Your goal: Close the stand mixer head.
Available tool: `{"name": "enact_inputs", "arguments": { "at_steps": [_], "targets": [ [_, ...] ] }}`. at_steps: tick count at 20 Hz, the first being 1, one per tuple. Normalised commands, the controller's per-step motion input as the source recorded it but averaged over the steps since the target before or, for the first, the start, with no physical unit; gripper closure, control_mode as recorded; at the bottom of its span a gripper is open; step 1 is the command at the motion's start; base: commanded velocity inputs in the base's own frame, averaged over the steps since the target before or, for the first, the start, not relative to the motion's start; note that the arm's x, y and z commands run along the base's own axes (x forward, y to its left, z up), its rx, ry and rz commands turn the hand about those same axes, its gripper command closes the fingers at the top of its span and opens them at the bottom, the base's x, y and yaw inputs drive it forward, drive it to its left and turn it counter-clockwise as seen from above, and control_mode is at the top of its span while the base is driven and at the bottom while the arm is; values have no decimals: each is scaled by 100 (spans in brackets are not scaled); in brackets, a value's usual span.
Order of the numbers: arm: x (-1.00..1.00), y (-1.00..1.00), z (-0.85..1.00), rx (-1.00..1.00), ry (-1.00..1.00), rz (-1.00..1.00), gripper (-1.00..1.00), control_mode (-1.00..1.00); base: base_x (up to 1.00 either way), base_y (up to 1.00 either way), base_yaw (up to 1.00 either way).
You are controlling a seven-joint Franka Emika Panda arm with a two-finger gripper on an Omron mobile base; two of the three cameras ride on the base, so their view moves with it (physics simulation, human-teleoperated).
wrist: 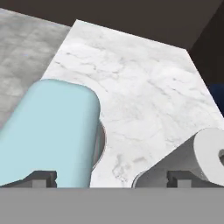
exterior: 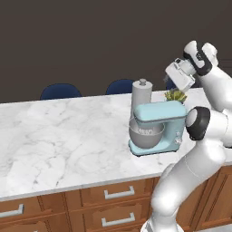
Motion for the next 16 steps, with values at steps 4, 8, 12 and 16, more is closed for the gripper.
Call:
{"name": "enact_inputs", "arguments": {
  "at_steps": [4, 8, 12, 16],
  "targets": [
    [-15, 100, 0, -12, -3, 9, -100, -100, 0, 0, 0],
    [-51, 87, 16, -14, -3, 8, -100, -100, 0, 0, 0],
    [-71, 61, 14, -24, 0, 13, -100, -100, 0, 0, 0],
    [-92, 56, -3, -17, -6, 0, -100, -100, 0, 0, 0]
  ]
}}
